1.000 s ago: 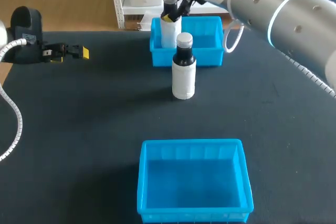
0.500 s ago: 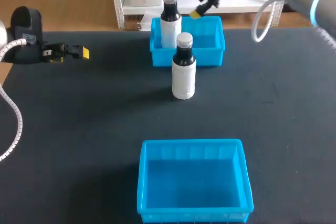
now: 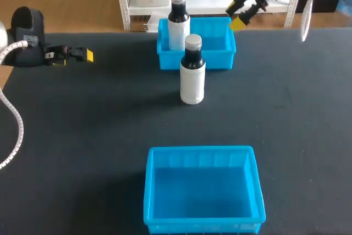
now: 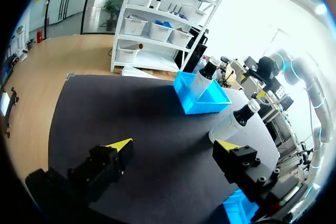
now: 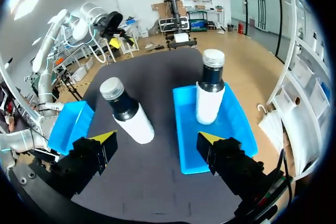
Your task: Pick up the bottle, and place it in the far bin if it is heavy, or in the near bin if it is light.
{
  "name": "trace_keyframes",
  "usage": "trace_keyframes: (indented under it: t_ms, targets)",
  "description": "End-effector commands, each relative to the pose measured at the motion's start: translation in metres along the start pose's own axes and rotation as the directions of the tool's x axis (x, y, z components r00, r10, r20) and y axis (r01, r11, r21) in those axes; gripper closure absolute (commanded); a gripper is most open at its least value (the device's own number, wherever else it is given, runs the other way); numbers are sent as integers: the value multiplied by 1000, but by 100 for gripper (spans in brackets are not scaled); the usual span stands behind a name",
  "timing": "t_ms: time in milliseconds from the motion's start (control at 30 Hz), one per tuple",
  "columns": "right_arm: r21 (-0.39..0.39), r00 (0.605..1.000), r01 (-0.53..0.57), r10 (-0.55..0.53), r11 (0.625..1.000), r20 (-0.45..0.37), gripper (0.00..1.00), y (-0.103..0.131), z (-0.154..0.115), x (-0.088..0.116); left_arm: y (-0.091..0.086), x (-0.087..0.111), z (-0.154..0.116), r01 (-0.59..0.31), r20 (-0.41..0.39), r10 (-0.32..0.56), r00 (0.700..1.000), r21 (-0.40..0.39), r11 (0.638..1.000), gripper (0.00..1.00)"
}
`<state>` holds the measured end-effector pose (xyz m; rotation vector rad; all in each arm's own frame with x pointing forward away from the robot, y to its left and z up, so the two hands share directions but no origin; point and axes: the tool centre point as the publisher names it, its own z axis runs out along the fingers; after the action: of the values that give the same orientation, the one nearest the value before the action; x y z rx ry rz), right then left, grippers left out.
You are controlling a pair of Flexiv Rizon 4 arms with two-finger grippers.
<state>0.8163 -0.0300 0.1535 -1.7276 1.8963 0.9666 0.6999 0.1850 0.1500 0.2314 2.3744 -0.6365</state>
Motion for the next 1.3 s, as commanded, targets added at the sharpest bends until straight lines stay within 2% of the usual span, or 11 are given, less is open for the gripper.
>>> trace_keyframes:
  t_ms: [33, 367, 567, 1033, 1300]
  targets:
    - [-69, 1000, 15, -15, 997, 1, 0, 15, 4, 6, 0, 0, 0, 0, 0, 0, 1000, 0, 1000, 0]
    - [20, 999, 37, -37, 999, -3, 0, 46, 27, 8, 0, 0, 0, 0, 0, 0, 1000, 0, 1000, 0]
    - [48, 999, 31, -32, 998, 24, 0, 54, 42, 5, 0, 0, 0, 0, 0, 0, 1000, 0, 1000, 0]
    - [162, 1000, -22, 19, 987, 16, 0, 74, 57, 1, 0, 0, 0, 0, 0, 0, 1000, 0, 1000, 0]
    - [174, 1000, 0, -4, 985, 27, 0, 79, 64, -1, 0, 0, 0, 0, 0, 0, 1000, 0, 1000, 0]
